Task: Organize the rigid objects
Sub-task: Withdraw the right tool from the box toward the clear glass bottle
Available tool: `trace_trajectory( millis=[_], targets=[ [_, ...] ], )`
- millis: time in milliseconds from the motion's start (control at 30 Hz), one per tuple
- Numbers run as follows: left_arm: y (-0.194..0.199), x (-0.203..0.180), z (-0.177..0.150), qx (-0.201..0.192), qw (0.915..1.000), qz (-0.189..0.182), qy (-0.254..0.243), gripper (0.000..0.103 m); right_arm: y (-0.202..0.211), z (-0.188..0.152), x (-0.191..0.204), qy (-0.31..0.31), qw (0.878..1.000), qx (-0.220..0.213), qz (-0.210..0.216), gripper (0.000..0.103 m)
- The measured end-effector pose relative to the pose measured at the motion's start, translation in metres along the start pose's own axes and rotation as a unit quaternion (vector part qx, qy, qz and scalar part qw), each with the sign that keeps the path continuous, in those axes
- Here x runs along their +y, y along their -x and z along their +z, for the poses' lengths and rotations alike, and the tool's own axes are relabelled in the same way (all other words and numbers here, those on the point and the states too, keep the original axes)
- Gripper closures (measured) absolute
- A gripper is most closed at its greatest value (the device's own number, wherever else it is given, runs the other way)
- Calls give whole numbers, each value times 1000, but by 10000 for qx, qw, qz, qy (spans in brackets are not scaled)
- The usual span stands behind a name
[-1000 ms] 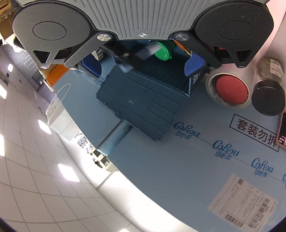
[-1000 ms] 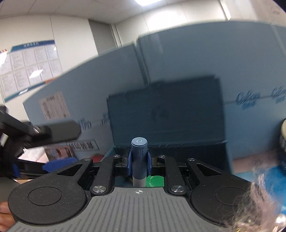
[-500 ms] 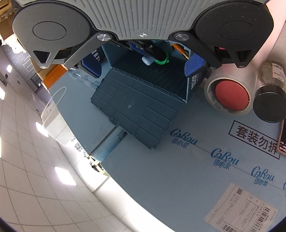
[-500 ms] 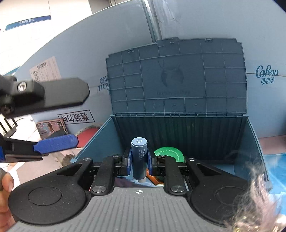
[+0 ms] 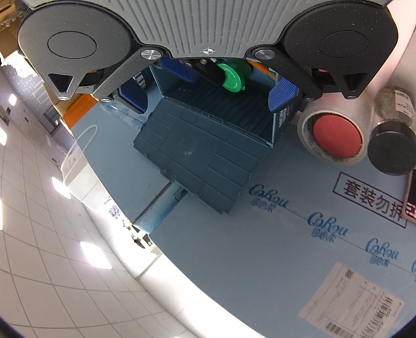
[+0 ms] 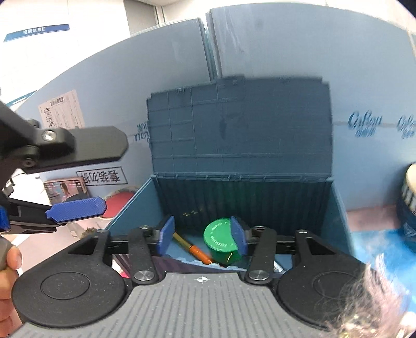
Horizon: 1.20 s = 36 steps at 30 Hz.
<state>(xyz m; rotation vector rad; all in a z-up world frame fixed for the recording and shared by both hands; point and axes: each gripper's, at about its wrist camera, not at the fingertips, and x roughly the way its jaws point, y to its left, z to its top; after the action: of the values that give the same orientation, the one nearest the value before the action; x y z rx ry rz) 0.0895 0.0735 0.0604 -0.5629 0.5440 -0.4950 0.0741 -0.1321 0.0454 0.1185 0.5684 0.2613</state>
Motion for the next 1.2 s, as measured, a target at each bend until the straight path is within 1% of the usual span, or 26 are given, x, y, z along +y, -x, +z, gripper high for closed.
trace_trajectory(
  millis=[33, 67, 133, 233, 367, 567, 700, 800, 933, 1000, 1067, 1200],
  targets=[
    [1, -1, 0, -55, 10000, 39, -22, 2, 4, 0, 2, 54, 9999, -104, -114, 36],
    [2, -2, 0, -86, 9999, 72, -51, 2, 9, -1, 3, 116, 9995, -216, -212, 33],
    [3, -4, 0, -138, 9997, 151, -108, 2, 18, -2, 5, 218, 9985, -416, -296, 29],
    [3, -7, 0, -184, 9992, 305, -201, 2, 28, -1, 2, 197, 9978, -551, -313, 25],
    [4, -7, 0, -181, 9991, 317, -236, 2, 40, 1, -3, 112, 9972, -667, -321, 24],
    [6, -13, 0, -203, 9986, 317, -359, 2, 65, 1, -12, -10, 9945, -977, -384, 24],
    [6, -24, -2, -183, 9977, 296, -578, 2, 87, -1, -21, -53, 9911, -1222, -535, 20],
    [6, -35, -6, -188, 9960, 306, -821, 2, 105, -5, -30, -101, 9882, -1381, -654, 20],
    [10, -47, -11, -232, 9939, 295, -1034, 2, 130, -18, -47, -225, 9845, -1494, -896, 18],
    [13, -57, -15, -246, 9926, 207, -1172, 2, 141, -28, -59, -303, 9826, -1495, -1061, 18],
    [16, -68, -20, -250, 9906, 31, -1343, 2, 152, -37, -72, -432, 9797, -1517, -1237, 18],
    [20, -93, -36, -197, 9830, -357, -1788, 2, 181, -60, -104, -809, 9704, -1664, -1550, 17]
  ],
)
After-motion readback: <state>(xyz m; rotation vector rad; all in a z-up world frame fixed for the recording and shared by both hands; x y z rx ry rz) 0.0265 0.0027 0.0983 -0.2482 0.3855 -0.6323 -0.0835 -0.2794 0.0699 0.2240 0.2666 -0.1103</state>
